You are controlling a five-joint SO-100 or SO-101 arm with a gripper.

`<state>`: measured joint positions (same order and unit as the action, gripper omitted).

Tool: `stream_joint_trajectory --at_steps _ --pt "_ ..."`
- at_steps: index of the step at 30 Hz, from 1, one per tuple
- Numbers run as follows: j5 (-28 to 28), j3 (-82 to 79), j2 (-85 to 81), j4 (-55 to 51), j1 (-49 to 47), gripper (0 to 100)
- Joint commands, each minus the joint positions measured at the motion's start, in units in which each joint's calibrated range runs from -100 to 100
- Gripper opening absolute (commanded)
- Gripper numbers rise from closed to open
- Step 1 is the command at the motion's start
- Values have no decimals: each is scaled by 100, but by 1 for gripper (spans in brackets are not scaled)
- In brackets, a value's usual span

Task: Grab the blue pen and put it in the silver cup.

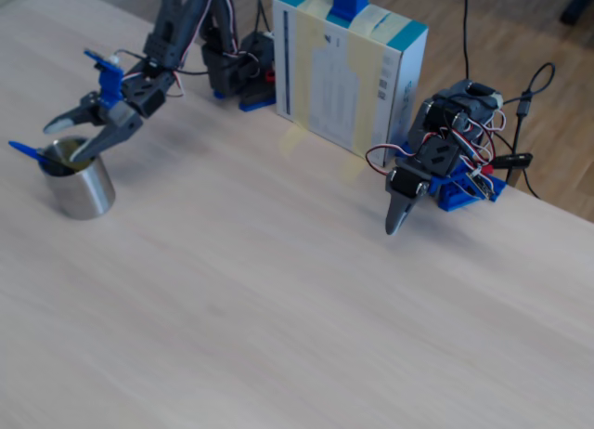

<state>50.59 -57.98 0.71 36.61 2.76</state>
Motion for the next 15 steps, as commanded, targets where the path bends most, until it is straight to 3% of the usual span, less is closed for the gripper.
stream_joint_trajectory --at_steps 1,15 --pt "101 88 -320 -79 -5 37" --pt "361 -320 -1110 -302 -32 34"
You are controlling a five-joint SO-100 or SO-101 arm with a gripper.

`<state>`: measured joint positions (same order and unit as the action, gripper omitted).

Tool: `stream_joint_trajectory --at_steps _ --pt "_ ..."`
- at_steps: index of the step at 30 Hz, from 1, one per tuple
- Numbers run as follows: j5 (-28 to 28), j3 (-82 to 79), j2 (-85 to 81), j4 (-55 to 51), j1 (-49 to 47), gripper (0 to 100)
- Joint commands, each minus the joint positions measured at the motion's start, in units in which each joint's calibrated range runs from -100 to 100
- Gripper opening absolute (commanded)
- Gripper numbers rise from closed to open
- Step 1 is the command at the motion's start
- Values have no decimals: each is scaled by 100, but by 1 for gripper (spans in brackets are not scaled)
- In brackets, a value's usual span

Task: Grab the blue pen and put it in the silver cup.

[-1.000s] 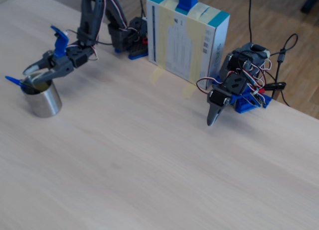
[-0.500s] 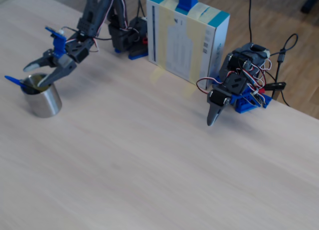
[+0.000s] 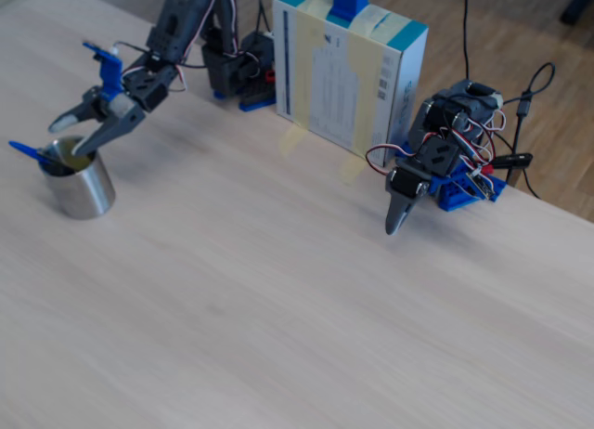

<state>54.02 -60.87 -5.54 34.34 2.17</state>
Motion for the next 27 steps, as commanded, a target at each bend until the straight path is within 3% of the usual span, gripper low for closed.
stream_joint_trajectory --at_steps 1,27 --pt "17 -95 -618 -161 44 34" --pt "-76 -675 -4483 -4700 -8 34"
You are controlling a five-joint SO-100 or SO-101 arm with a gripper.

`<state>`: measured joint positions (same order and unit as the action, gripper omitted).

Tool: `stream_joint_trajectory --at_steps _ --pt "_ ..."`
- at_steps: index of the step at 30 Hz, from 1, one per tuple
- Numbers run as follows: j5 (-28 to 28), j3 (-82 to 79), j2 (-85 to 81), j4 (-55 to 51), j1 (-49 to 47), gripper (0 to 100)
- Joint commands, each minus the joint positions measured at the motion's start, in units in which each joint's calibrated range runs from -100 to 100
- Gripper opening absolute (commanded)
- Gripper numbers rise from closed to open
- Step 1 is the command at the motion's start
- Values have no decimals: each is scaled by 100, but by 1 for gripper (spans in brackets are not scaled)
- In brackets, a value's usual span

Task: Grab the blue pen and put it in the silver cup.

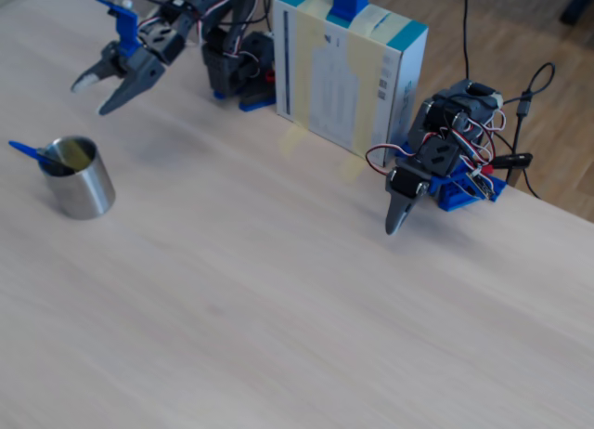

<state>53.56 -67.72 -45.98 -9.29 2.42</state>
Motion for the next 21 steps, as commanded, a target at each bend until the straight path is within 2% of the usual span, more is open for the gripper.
stream_joint_trajectory --at_steps 1,8,21 --pt "-30 -35 -589 -500 -33 34" --pt "12 -534 -1529 -1229 -33 34" --pt "22 -1459 -2800 -1666 -304 34"
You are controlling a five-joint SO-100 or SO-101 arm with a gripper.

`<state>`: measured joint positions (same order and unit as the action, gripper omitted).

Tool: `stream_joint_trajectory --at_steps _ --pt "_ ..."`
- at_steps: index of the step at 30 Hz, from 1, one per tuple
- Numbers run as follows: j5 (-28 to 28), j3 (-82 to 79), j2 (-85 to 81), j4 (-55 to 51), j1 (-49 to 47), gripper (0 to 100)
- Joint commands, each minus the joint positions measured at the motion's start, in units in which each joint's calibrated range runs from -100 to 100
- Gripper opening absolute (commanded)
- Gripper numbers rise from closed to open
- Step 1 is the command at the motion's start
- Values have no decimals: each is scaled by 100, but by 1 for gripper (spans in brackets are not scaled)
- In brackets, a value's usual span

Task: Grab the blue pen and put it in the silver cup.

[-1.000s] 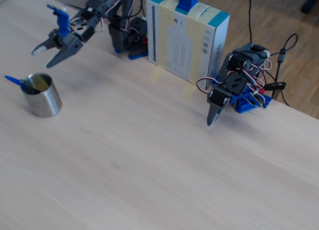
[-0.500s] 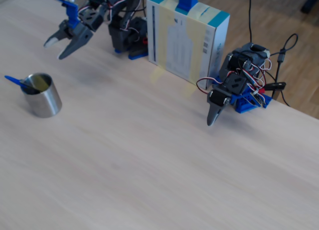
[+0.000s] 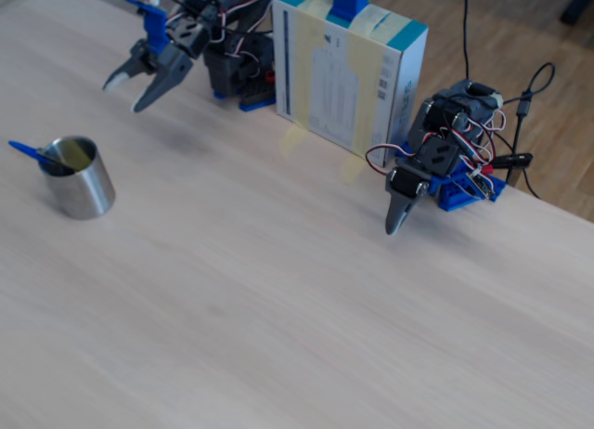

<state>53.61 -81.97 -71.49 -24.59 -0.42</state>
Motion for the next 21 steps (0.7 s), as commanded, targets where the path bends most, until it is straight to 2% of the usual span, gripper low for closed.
stream_joint_trajectory --at_steps 1,7,18,21 --pt "17 -98 -341 -239 -19 34" --pt "-4 -543 -856 -806 42 34" --pt "12 -1803 -1779 -934 -19 34" --pt "12 -1803 -2061 -1561 -11 34"
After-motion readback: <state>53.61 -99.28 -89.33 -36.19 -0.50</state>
